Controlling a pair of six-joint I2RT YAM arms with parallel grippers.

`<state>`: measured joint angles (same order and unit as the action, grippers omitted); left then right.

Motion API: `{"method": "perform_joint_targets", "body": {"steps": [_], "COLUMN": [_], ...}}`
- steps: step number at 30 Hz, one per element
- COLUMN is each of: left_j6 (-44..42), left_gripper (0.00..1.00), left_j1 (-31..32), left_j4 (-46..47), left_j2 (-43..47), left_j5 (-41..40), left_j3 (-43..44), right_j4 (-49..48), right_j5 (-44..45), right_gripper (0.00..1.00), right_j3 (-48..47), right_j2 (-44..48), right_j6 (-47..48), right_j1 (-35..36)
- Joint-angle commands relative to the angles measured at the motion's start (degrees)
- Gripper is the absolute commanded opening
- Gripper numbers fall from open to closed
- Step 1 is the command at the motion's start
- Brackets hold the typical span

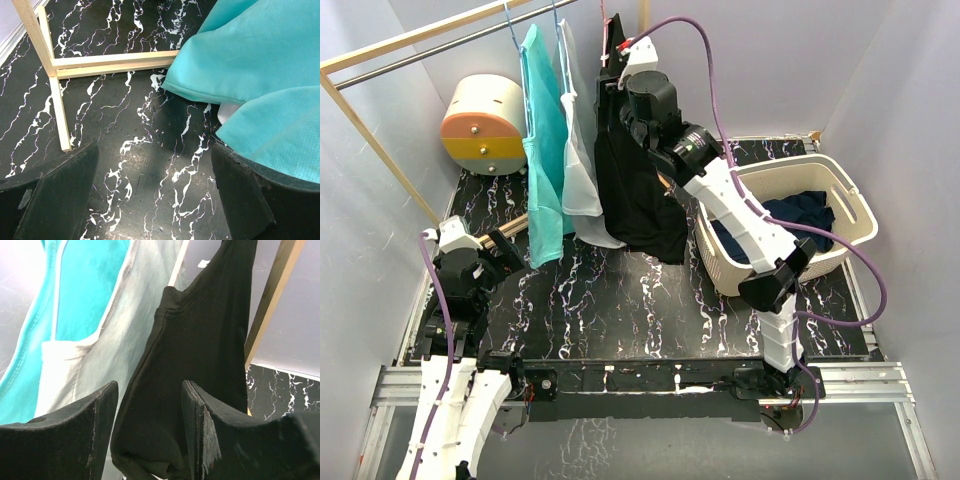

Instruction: Remove the t-shirt from the hanger

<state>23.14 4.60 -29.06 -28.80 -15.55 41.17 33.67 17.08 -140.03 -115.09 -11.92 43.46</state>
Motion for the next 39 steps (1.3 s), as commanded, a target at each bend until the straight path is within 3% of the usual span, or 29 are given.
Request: {"method": "perform_joint_targets", "body": {"steps": [1,10,24,25,27,28,39], "left_j6": [-0.46,-0.55,-0.63,-0.68,-0.64,-0.64,-0.84], "left_gripper": [0.92,0.92,0.92,0.92,0.92,0.92,0.91], "left_j1": [-0.20,-0.21,-0.21,-0.21,-0.21,-0.21,-0.21], "left_j4": [1.03,0.98,1.11,1.11,1.11,1.13,1.24], "left_j2": [-0.21,0.06,0.06,0.10,0.06,0.06,0.38], "left_j5": [0.63,0.46,0.77,0.78,0.73,0.64,0.97], "left_j3": [-0.30,-0.32,-0.39,-0.39,-0.41,-0.40,-0.39], "right_j4": [-3.35,-4.81,-5.82,-5.44,-4.44,-4.34,-19.62], "right_j5": [6.02,7.74,-5.10,-5.58,-6.00,-6.22,-10.22], "right_gripper": [0.55,0.37,0.34,0.30,0.10,0.08,0.08], "right_j3": [-3.03,2.15,2.89,1.85,-0.01,-0.27,11.56], "right_j2": [-1.56,0.90,1.64,1.18,0.09,-0.11,7.42], "right_j6": [1.54,1.29,-1.33,-1.44,-2.02,-2.14,1.83], "right_j1": [0.34,-2.73,-9.65,-10.00,-10.68,-10.93,-10.96]}}
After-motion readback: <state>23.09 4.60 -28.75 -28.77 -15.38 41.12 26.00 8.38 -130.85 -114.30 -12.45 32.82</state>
